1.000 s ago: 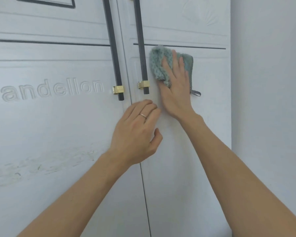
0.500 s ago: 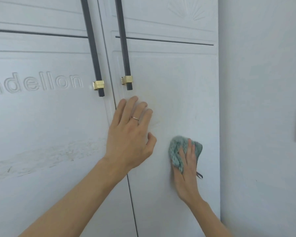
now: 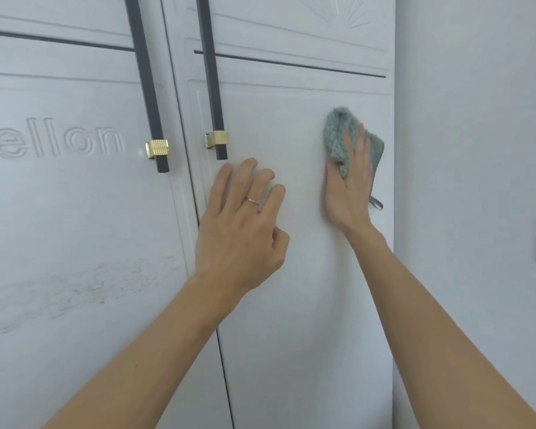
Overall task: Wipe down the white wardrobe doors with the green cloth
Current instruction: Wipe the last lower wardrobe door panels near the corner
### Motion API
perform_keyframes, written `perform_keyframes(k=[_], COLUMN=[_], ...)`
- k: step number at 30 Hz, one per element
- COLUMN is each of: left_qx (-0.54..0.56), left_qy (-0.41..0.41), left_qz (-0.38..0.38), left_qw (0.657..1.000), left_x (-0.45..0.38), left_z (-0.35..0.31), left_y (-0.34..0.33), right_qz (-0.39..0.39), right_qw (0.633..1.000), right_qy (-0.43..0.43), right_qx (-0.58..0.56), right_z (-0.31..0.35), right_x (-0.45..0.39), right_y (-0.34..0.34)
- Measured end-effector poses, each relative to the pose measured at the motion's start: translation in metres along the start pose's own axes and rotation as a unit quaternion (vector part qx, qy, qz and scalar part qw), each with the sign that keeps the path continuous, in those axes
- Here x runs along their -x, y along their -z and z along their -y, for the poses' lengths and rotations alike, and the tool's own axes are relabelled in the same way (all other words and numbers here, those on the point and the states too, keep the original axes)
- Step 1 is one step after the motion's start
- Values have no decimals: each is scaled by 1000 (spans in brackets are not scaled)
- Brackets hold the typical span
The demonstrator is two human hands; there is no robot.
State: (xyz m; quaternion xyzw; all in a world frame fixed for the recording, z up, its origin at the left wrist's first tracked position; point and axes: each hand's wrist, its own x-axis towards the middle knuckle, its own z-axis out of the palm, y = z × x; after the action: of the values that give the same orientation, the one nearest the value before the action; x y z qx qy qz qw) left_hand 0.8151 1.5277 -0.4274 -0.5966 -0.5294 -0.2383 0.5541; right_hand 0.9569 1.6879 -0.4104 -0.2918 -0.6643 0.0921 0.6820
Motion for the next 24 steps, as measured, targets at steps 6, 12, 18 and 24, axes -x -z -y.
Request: perform_keyframes(k=[6, 12, 18, 24], left_qx=[-10, -7, 4, 3], left_qy=[5, 2, 4, 3], left_qz=[1, 10, 3, 1], left_qw=[1000, 1000, 1000, 1000], left_x=[-2, -1, -1, -3], left_z=[-5, -6, -6, -2], left_y=[-2, -2, -1, -2], right_qz=[-44, -46, -54, -42], right_qw=[960, 964, 990, 990], right_qy=[-261, -240, -114, -122], right_qx=[-89, -110, -64, -57], right_z=[-76, -45, -1, -26], right_x=[97, 49, -66, -32], right_y=[17, 23, 26, 25])
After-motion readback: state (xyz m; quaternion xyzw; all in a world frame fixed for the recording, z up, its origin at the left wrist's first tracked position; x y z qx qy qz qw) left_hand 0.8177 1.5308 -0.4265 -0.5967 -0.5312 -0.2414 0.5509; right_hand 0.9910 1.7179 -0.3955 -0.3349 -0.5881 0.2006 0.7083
